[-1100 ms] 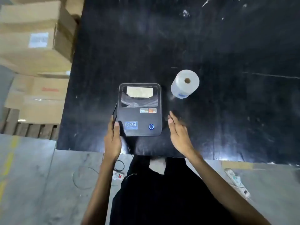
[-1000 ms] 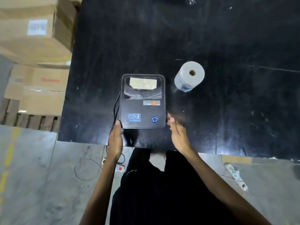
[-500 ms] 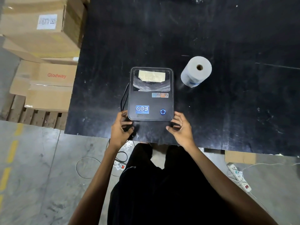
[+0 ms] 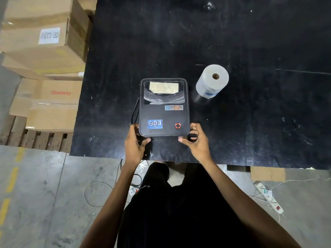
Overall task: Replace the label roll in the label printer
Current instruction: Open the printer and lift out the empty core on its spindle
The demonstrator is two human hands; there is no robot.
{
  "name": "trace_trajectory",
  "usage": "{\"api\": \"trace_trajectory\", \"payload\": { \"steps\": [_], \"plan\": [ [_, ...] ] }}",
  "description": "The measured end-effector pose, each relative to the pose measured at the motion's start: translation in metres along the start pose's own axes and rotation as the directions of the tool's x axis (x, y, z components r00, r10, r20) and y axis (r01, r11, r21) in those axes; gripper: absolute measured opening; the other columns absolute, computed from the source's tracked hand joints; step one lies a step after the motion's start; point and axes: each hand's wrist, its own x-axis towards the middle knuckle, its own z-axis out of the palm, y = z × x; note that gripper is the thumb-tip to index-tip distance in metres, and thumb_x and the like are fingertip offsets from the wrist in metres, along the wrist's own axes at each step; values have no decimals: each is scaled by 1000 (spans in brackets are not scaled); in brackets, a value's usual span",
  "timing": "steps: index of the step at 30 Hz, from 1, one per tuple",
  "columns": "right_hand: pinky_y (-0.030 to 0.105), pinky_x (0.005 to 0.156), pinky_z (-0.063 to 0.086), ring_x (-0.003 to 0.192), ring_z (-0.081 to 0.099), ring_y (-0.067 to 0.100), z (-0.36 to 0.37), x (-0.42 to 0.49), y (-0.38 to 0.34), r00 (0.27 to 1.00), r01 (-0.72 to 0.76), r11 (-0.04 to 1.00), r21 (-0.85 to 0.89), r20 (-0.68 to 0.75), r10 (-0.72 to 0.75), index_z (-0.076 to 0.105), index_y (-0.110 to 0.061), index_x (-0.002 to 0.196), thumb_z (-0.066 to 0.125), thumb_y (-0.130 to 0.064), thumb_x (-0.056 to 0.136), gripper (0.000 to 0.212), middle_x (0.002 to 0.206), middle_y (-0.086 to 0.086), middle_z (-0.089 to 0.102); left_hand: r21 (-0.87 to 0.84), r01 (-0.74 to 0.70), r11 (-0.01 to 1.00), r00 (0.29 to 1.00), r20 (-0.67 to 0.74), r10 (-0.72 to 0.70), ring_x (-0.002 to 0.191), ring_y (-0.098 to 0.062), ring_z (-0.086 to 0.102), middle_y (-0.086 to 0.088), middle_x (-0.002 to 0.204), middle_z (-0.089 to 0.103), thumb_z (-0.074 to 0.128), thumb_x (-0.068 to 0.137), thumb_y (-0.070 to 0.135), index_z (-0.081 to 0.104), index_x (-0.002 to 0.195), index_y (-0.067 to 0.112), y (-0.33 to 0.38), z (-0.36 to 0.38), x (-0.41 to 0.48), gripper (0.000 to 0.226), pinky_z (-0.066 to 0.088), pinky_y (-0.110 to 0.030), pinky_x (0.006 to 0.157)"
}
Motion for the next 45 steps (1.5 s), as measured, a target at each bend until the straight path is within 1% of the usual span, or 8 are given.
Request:
{"api": "trace_trajectory", "payload": {
  "steps": [6,10,17,29,32,38,42,45],
  "plan": [
    [45,94,56,111,63,18,0,-4,-7,1000,-3,1000,-22,-16,3,53,-28,118,92,-17,70,64,125,0,64,18,-10,1000,1000,10,10,100,-24,66,-4,114,66,88,74,6,47,121,14,11,-4,-2,63,57,-47,91],
    [33,106,48,131,53,10,-5,-16,-15,999,50,998,-40,1,-50,50,-25,144,85,-25,79,74,145,-5,54,-68,-66,995,996,62,70,125,-7,56,9,137,60,87,81,23,44,145,16,23,-13,-16,77,44,-18,108],
    [40,124,27,150,27,5,-14,-21,-34,991,64,998,-10,121,-62,50,-18,149,76,-23,90,65,159,-6,42,-64,-73,995,996,50,77,155,-16,19,-1,163,35,71,95,24,39,155,9,38,-19,-23,70,27,-41,124],
    [6,78,48,80,63,-17,-35,27,-138,975,149,984,96,-181,-130,80,-37,87,75,-51,84,15,80,-31,73,-162,-127,979,968,-237,87,108,-12,58,9,105,65,74,87,50,73,120,9,131,-54,34,53,41,-5,91],
    [19,99,50,107,68,-2,-36,58,-173,967,118,991,65,-234,-100,79,-19,110,67,-56,88,45,111,-11,77,-217,-78,973,972,-234,26,94,-24,70,-11,99,76,65,95,50,73,117,3,160,-65,72,53,52,-29,88],
    [-12,81,31,134,51,6,-34,94,-197,990,40,988,149,-138,-19,51,-17,148,58,-51,98,61,144,-2,60,-355,-23,934,986,-162,-37,74,21,59,14,84,64,56,103,35,70,126,9,179,-69,114,38,39,3,72],
    [36,117,38,140,46,11,-36,96,-186,996,66,961,270,-78,-46,43,-23,152,51,-43,103,53,154,-4,50,-506,31,862,999,5,-33,120,-10,64,1,131,68,53,105,28,56,144,17,169,-75,119,40,47,-22,105],
    [31,110,45,137,50,11,-36,95,-166,995,87,935,344,-72,-66,43,-22,152,48,-31,106,47,152,-3,51,-568,24,823,998,57,10,124,-14,63,-1,139,63,51,107,20,50,147,19,150,-76,121,41,47,-26,104]
  ]
}}
